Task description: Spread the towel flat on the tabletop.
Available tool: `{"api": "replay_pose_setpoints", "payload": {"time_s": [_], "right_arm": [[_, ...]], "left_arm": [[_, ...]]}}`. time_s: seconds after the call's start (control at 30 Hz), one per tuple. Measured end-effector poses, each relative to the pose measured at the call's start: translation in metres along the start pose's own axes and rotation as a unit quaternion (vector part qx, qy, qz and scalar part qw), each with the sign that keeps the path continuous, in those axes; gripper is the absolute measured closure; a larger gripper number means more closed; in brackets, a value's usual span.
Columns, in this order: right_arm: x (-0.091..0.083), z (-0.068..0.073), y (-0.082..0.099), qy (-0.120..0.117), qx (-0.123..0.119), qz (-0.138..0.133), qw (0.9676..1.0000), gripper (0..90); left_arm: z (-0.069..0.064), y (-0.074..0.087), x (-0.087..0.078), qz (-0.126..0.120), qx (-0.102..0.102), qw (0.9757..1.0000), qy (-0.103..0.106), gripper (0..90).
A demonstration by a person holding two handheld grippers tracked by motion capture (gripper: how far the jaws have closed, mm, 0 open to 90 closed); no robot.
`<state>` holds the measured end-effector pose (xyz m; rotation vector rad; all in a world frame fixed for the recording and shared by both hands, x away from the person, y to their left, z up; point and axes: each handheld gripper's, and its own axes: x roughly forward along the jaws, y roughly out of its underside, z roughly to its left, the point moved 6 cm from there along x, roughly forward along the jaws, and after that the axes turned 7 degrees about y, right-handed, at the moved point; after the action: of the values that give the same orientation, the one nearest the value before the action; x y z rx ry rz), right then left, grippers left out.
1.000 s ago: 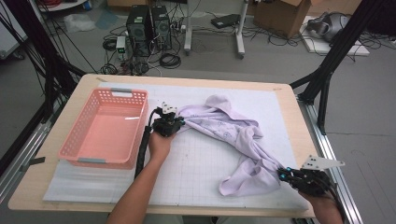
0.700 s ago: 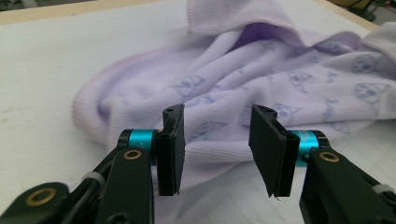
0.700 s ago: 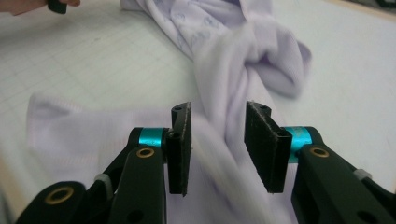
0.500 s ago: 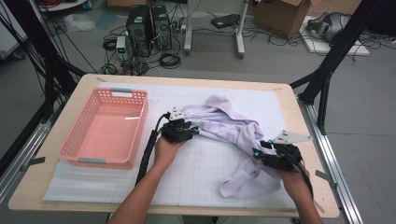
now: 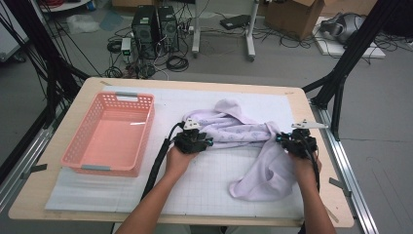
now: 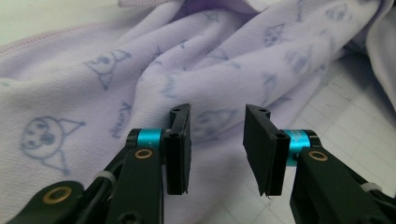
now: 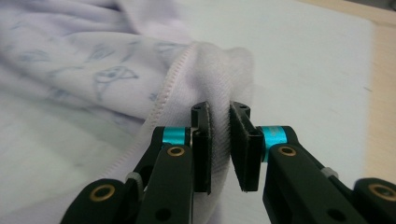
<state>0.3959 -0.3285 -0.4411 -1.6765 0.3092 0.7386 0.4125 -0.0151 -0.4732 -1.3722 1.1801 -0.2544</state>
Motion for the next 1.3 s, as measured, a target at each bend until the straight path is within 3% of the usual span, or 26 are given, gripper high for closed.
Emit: {"api": "replay_pose_setpoints", "payload": {"time_s": [0.07, 0.13, 0.17, 0.23, 0.3, 0.4, 0.47, 0.53, 0.6, 0.63, 0.67, 0.7, 0.8, 0.87, 0.9, 0.97, 1.0, 1.03, 1.07, 1.17, 1.23, 1.3], "right_arm": [[0.000, -0.014, 0.004, 0.032, 0.024, 0.007, 0.9992, 70.5], [-0.004, -0.020, 0.005, 0.043, 0.032, 0.003, 0.9985, 69.1], [-0.007, -0.021, 0.005, 0.044, 0.032, -0.004, 0.9985, 67.6], [-0.014, -0.019, 0.004, 0.041, 0.028, -0.016, 0.9986, 66.2], [-0.023, -0.012, 0.002, 0.028, 0.030, -0.035, 0.9986, 64.1], [-0.032, 0.004, 0.001, 0.003, 0.011, -0.047, 0.9988, 62.4], [-0.032, 0.017, 0.003, -0.012, -0.008, -0.040, 0.9991, 61.3], [-0.028, 0.028, 0.007, -0.028, -0.023, -0.028, 0.9989, 58.6], [-0.020, 0.037, 0.010, -0.032, -0.035, -0.011, 0.9988, 55.8], [-0.020, 0.037, 0.010, -0.032, -0.035, -0.011, 0.9988, 55.8], [-0.009, 0.046, 0.014, -0.029, -0.052, 0.011, 0.9981, 51.9], [-0.006, 0.049, 0.016, -0.022, -0.060, 0.021, 0.9977, 51.6], [0.003, 0.056, 0.021, -0.001, -0.082, 0.047, 0.9956, 51.1], [0.006, 0.063, 0.022, -0.003, -0.090, 0.051, 0.9946, 51.0], [0.008, 0.068, 0.023, -0.006, -0.094, 0.055, 0.9940, 51.2], [0.008, 0.079, 0.022, -0.016, -0.098, 0.059, 0.9933, 52.5], [0.008, 0.087, 0.021, -0.025, -0.105, 0.059, 0.9924, 53.3], [0.008, 0.087, 0.021, -0.025, -0.105, 0.059, 0.9924, 53.3], [0.006, 0.101, 0.020, -0.043, -0.116, 0.060, 0.9905, 56.2], [0.002, 0.120, 0.016, -0.071, -0.125, 0.045, 0.9886, 56.2], [0.001, 0.129, 0.012, -0.067, -0.134, 0.034, 0.9881, 56.2], [0.008, 0.131, 0.014, -0.050, -0.143, 0.052, 0.9871, 57.0]], "left_arm": [[-0.004, 0.000, 0.003, 0.002, 0.003, 1.0000, 0.003, 61.7], [-0.006, 0.001, 0.004, 0.005, 0.004, 1.0000, 0.006, 60.5], [-0.013, 0.001, 0.008, 0.015, 0.015, 0.9997, 0.016, 58.6], [-0.021, 0.002, 0.013, 0.028, 0.036, 0.9988, 0.016, 53.7], [-0.026, 0.004, 0.020, 0.043, 0.054, 0.9976, 0.005, 47.9], [-0.028, 0.007, 0.031, 0.065, 0.073, 0.9951, -0.016, 44.6], [-0.030, 0.006, 0.032, 0.070, 0.093, 0.9927, -0.030, 48.6], [-0.031, 0.006, 0.032, 0.070, 0.096, 0.9924, -0.031, 53.9], [-0.031, 0.005, 0.032, 0.070, 0.099, 0.9921, -0.032, 70.7], [-0.029, 0.005, 0.030, 0.073, 0.104, 0.9910, -0.041, 70.7], [-0.024, 0.004, 0.026, 0.071, 0.078, 0.9940, -0.028, 80.6], [-0.021, 0.004, 0.022, 0.070, 0.065, 0.9951, -0.027, 81.1], [-0.007, 0.003, 0.006, 0.055, 0.045, 0.9969, -0.034, 81.4], [0.002, -0.001, -0.008, 0.037, 0.039, 0.9976, -0.044, 81.5], [0.002, -0.001, -0.008, 0.037, 0.039, 0.9976, -0.044, 81.5], [0.010, -0.006, -0.021, 0.023, 0.042, 0.9968, -0.063, 81.6], [0.020, -0.011, -0.034, 0.004, 0.037, 0.9958, -0.084, 81.6], [0.020, -0.011, -0.034, 0.004, 0.037, 0.9958, -0.084, 81.7], [0.025, -0.014, -0.041, -0.010, 0.029, 0.9950, -0.095, 81.8], [0.044, -0.025, -0.066, -0.059, 0.001, 0.9901, -0.127, 81.8], [0.048, -0.025, -0.068, -0.055, -0.002, 0.9905, -0.126, 81.8], [0.048, -0.024, -0.065, -0.049, -0.004, 0.9912, -0.123, 81.7]]}}
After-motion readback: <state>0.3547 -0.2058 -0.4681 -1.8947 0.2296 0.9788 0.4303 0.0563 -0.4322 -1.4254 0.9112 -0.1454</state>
